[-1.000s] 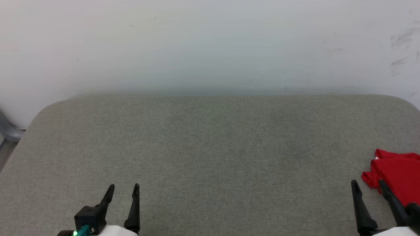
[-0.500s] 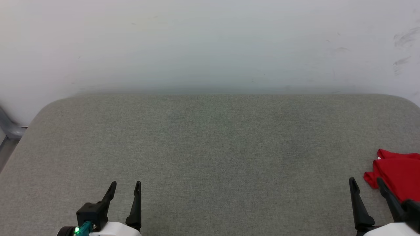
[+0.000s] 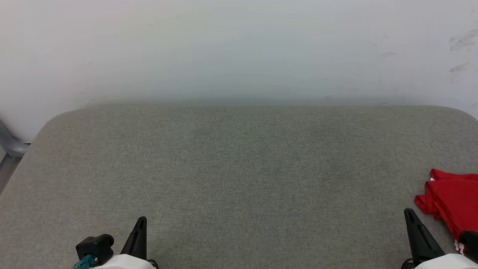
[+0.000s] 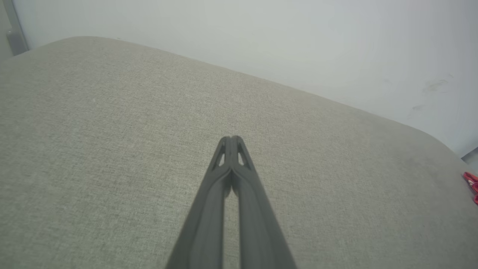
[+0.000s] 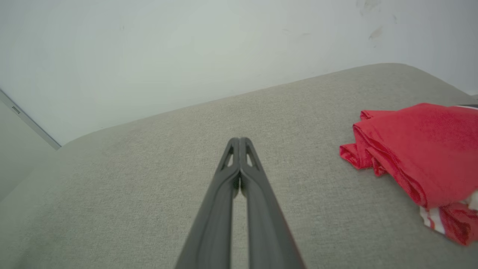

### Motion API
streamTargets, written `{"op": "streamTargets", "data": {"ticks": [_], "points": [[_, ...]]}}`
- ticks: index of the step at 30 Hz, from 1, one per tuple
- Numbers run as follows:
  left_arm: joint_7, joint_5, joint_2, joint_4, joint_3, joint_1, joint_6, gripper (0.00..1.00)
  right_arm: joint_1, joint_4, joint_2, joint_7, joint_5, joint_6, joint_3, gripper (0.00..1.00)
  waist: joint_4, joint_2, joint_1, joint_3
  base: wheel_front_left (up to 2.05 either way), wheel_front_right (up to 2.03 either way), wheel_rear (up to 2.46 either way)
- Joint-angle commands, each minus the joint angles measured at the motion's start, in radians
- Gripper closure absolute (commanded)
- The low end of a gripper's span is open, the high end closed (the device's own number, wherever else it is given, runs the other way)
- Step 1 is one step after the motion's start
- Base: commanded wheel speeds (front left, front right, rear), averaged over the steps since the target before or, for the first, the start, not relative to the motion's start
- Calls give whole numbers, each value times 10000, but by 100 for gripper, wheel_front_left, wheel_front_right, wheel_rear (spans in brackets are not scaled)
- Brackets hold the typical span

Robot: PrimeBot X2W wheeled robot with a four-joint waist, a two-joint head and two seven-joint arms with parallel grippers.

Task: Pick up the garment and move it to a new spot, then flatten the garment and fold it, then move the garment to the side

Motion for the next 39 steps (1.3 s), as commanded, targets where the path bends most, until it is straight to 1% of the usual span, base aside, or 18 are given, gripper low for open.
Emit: {"op": "streamTargets", "data": {"ticks": [1, 7, 8, 24, 39], "points": [[111, -447, -21, -154, 196, -319, -91, 100, -364, -12, -21, 31, 544, -1, 13, 100, -3, -1, 0, 11, 0, 0, 0], [375, -1356, -152, -166, 429, -424, -227, 100, -589, 258, -21, 58, 1609, -1, 45, 100, -14, -1, 0, 46, 0, 0, 0], [375, -1356, -152, -166, 429, -424, -227, 100, -589, 258, -21, 58, 1609, -1, 45, 100, -14, -1, 0, 46, 0, 0, 0], [1009, -3481, -465, -175, 982, -672, -541, 100, -1137, 923, -23, 160, 4093, -2, 93, 100, -42, -1, 0, 139, 0, 0, 0], [1521, -5160, -720, -178, 1434, -869, -790, 100, -1588, 1460, -25, 240, 6062, -2, 125, 100, -68, -1, -1, 226, 0, 0, 0]]}}
